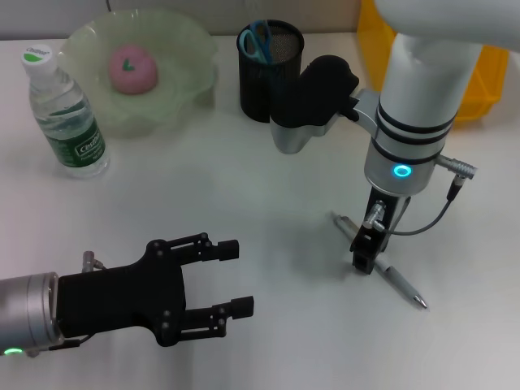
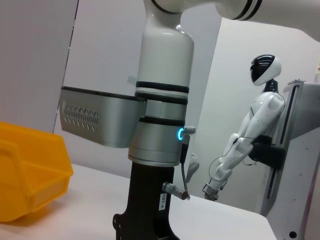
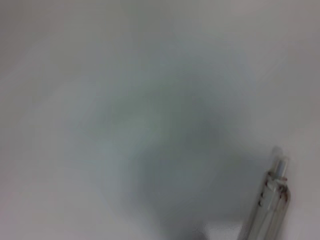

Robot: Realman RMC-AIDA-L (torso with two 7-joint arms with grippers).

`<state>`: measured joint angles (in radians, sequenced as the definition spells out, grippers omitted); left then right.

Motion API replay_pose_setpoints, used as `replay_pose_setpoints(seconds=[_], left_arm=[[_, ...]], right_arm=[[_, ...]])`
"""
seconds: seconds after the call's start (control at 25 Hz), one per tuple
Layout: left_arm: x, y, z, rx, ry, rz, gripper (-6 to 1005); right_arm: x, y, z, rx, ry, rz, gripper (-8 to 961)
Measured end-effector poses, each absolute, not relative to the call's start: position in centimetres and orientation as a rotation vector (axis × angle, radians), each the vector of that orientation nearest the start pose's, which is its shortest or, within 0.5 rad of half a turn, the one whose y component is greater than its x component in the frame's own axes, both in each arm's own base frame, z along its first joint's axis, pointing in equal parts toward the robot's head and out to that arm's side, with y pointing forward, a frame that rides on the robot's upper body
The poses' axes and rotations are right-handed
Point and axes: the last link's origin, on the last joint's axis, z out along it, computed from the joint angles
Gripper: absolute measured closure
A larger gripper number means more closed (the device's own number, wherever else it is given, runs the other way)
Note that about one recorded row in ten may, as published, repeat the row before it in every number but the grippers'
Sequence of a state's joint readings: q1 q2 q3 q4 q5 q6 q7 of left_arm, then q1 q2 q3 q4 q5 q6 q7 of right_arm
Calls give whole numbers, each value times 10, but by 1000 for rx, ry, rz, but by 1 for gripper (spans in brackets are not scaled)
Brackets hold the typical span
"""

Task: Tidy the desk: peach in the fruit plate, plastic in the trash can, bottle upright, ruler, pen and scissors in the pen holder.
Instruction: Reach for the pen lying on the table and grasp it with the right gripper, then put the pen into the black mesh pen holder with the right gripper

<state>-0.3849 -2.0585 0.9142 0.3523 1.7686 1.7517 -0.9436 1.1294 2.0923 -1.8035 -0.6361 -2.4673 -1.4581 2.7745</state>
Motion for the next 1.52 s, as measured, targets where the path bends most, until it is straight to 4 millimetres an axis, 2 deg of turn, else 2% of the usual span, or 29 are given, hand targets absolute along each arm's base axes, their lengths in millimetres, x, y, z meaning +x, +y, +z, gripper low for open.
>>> replay_pose_setpoints(seconds=[0.32, 0.56, 0.88, 1.04, 1.2, 1.36, 1.52], left_arm=[[-277, 238, -42, -2842, -416, -1058, 256], [-276, 238, -43, -2846, -420, -1060, 256], [-275, 239, -42, -2852, -427, -1058, 257], [-275, 239, -42, -2852, -430, -1059, 257], [-274, 240, -42, -2843, -428, -1065, 257], [-273, 240, -42, -2837, -423, -1071, 257], [-273, 241, -42, -2834, -420, -1074, 256]], right_arm=[[150, 360, -95, -2594, 875, -1156, 633], [151, 360, -95, -2599, 869, -1156, 760], [137, 360, -90, -2678, 826, -1026, 822], [128, 369, -70, -2789, 853, -727, 822], [125, 379, -45, -2894, 828, -292, 822], [137, 387, -28, -2910, 715, 147, 823], [149, 396, -20, -2828, 593, 540, 823]])
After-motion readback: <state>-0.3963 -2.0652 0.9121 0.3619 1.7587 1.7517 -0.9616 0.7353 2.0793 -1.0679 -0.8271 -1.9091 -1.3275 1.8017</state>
